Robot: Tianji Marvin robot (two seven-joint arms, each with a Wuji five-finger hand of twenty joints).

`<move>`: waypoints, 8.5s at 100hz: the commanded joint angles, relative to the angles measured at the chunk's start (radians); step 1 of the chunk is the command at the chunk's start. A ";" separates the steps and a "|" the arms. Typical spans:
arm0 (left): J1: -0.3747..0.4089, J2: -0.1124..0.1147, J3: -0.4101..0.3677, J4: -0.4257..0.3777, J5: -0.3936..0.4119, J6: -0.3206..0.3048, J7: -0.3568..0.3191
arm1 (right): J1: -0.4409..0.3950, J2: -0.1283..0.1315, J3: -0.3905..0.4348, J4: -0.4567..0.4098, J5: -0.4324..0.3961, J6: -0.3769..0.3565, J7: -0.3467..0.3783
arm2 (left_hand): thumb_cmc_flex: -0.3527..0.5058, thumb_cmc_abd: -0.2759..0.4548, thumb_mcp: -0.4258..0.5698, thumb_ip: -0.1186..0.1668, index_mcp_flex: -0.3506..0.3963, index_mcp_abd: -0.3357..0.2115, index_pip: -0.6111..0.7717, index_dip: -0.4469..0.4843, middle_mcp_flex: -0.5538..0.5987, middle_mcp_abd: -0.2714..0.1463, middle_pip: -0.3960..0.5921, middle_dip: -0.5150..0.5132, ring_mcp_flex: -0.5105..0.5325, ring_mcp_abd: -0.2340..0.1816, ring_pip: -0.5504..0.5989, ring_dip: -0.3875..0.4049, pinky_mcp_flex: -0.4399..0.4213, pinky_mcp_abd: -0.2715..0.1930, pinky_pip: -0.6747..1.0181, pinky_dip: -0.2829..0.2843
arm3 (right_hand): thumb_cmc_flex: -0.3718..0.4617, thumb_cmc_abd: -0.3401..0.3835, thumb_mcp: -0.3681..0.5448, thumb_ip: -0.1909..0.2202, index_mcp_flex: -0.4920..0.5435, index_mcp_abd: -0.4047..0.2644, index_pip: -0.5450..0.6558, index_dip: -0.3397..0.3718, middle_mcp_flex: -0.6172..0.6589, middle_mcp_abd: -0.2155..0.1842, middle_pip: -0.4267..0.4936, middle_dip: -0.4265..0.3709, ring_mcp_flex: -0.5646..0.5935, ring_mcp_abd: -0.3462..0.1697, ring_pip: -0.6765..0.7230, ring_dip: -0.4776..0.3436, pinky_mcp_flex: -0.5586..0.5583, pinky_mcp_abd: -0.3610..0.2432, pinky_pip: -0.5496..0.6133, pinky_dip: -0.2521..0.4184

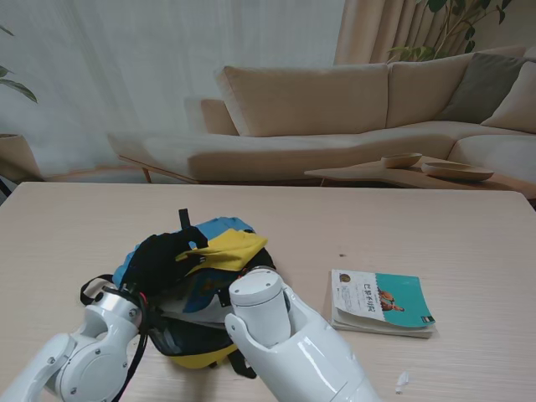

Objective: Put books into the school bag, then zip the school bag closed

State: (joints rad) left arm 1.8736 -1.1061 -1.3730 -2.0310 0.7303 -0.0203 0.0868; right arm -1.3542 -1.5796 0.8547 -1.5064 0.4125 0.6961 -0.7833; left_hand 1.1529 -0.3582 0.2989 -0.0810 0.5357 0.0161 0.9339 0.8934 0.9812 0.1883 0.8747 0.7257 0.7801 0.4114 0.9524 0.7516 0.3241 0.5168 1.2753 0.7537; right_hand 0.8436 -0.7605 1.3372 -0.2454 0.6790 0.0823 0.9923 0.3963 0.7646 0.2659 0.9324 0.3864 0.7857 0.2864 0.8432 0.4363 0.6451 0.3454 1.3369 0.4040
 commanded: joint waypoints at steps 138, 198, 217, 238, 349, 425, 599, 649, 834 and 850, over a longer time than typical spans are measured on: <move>-0.030 -0.001 0.013 0.015 -0.013 0.020 -0.038 | -0.187 0.222 0.012 -0.271 -0.294 -0.101 0.425 | 0.084 0.090 0.001 -0.006 -0.012 -0.034 0.112 0.059 0.019 -0.038 0.052 0.008 0.004 0.022 0.007 0.016 -0.012 0.032 0.038 0.016 | -0.264 0.111 -0.151 0.137 -0.363 0.107 -0.430 -0.267 -0.542 -0.050 -0.306 -0.083 -0.497 -0.126 -0.589 -0.232 -0.596 -0.177 -0.360 -0.148; -0.026 0.004 0.002 0.026 -0.027 0.005 -0.070 | -0.445 0.428 0.257 -0.487 -0.591 -0.406 0.766 | 0.082 0.092 -0.002 -0.005 -0.016 -0.037 0.109 0.058 0.014 -0.040 0.048 0.008 -0.008 0.023 0.001 0.014 -0.024 0.028 0.031 0.014 | -0.312 0.124 -0.149 0.148 -0.192 0.079 -0.394 -0.214 -0.351 -0.047 -0.292 -0.065 -0.379 -0.086 -0.454 -0.164 -0.505 -0.132 -0.294 -0.107; -0.012 0.005 0.005 0.025 -0.029 -0.008 -0.072 | -0.476 0.461 0.352 -0.485 -0.766 -0.520 0.827 | 0.078 0.095 -0.008 -0.003 -0.019 -0.036 0.099 0.050 0.003 -0.034 0.037 0.009 -0.027 0.033 -0.011 0.013 -0.043 0.028 0.019 0.009 | -0.373 0.126 -0.135 0.160 -0.162 0.024 -0.329 -0.112 -0.302 -0.079 -0.247 -0.036 -0.359 -0.111 -0.403 -0.135 -0.487 -0.086 -0.257 -0.081; -0.004 0.011 0.020 0.026 -0.009 -0.002 -0.095 | -0.484 0.478 0.432 -0.460 -0.908 -0.598 0.851 | 0.077 0.096 -0.014 0.000 -0.021 -0.034 0.088 0.036 0.002 -0.032 0.024 0.013 -0.033 0.036 -0.019 0.013 -0.051 0.030 0.014 0.007 | -0.400 0.100 -0.104 0.167 -0.130 -0.015 -0.212 0.071 -0.312 -0.102 -0.095 0.023 -0.375 -0.134 -0.295 -0.079 -0.490 -0.070 -0.227 -0.058; 0.096 0.016 -0.032 -0.027 0.011 -0.005 -0.119 | -0.336 0.510 0.515 -0.101 -1.233 -0.619 0.860 | -0.421 0.137 -0.040 0.052 -0.138 0.040 -0.476 -0.396 -0.358 0.058 -0.602 -0.290 -0.361 0.008 -0.561 -0.170 -0.333 -0.016 -0.401 -0.152 | -0.360 0.032 -0.119 0.144 -0.240 -0.184 -0.344 -0.020 -0.348 -0.230 -0.268 -0.044 -0.393 -0.212 -0.466 -0.162 -0.510 -0.136 -0.347 -0.120; 0.062 0.008 -0.019 0.029 -0.013 -0.041 -0.068 | -0.291 0.554 0.455 -0.049 -1.353 -0.580 1.085 | -0.430 0.126 0.035 0.049 -0.138 0.045 -0.454 -0.402 -0.353 0.061 -0.590 -0.282 -0.346 0.015 -0.552 -0.151 -0.330 -0.017 -0.438 -0.126 | -0.330 -0.112 -0.137 0.111 -0.585 -0.197 -0.680 0.096 -0.584 -0.203 -0.385 -0.100 -0.581 -0.277 -0.538 -0.205 -0.606 -0.203 -0.474 -0.223; 0.085 0.008 -0.034 0.018 0.026 -0.072 -0.050 | -0.272 0.552 0.370 0.030 -1.419 -0.584 0.975 | -0.450 0.089 0.092 0.040 -0.187 0.048 -0.429 -0.389 -0.410 0.029 -0.554 -0.253 -0.374 -0.006 -0.541 -0.139 -0.340 -0.031 -0.454 -0.109 | -0.300 -0.322 -0.013 0.072 -0.589 -0.085 -0.292 0.066 -0.593 -0.186 -0.199 -0.050 -0.531 -0.245 -0.402 -0.134 -0.563 -0.185 -0.386 -0.150; 0.091 0.009 -0.038 0.015 0.035 -0.074 -0.049 | -0.243 0.554 0.317 0.100 -1.387 -0.580 0.968 | -0.453 0.082 0.099 0.038 -0.197 0.048 -0.429 -0.390 -0.420 0.026 -0.552 -0.251 -0.381 -0.010 -0.544 -0.137 -0.342 -0.033 -0.459 -0.107 | -0.178 -0.347 0.044 0.087 -0.484 -0.064 -0.252 0.006 -0.316 -0.278 0.171 0.127 -0.452 -0.254 -0.192 -0.026 -0.518 -0.158 -0.326 -0.117; 0.100 0.020 -0.103 0.016 -0.016 -0.151 -0.139 | -0.394 0.528 0.474 -0.049 -1.395 -0.583 0.848 | -0.458 0.072 0.113 0.035 -0.210 0.039 -0.445 -0.401 -0.475 0.019 -0.600 -0.287 -0.417 -0.026 -0.607 -0.167 -0.365 -0.052 -0.516 -0.110 | -0.367 -0.144 -0.087 0.114 -0.598 -0.113 -0.379 -0.021 -0.583 -0.225 -0.380 -0.105 -0.576 -0.300 -0.537 -0.204 -0.607 -0.241 -0.495 -0.222; 0.093 0.022 -0.111 0.024 -0.033 -0.172 -0.151 | -0.377 0.528 0.467 -0.036 -1.395 -0.560 0.858 | -0.456 0.072 0.113 0.036 -0.212 0.040 -0.446 -0.402 -0.472 0.024 -0.598 -0.285 -0.418 -0.025 -0.609 -0.167 -0.364 -0.052 -0.519 -0.110 | -0.372 -0.133 -0.094 0.114 -0.600 -0.114 -0.374 -0.016 -0.587 -0.226 -0.376 -0.104 -0.582 -0.304 -0.538 -0.204 -0.613 -0.236 -0.498 -0.224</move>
State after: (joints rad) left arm 1.9640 -1.0838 -1.4813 -2.0058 0.7052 -0.1863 -0.0439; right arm -1.7309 -1.0468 1.3349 -1.5744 -0.9790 0.1215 0.0434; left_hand 0.7117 -0.2820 0.3885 -0.0661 0.3649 0.0632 0.4998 0.5065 0.5343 0.2220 0.2770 0.4563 0.3859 0.3996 0.3652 0.5983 -0.0169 0.4875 0.7811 0.6396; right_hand 0.3952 -0.8760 1.2683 -0.2051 0.1261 -0.0291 0.6079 0.3697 0.2066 0.0424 0.5485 0.2709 0.2518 0.0099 0.3115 0.2388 0.0519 0.1171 0.8551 0.1932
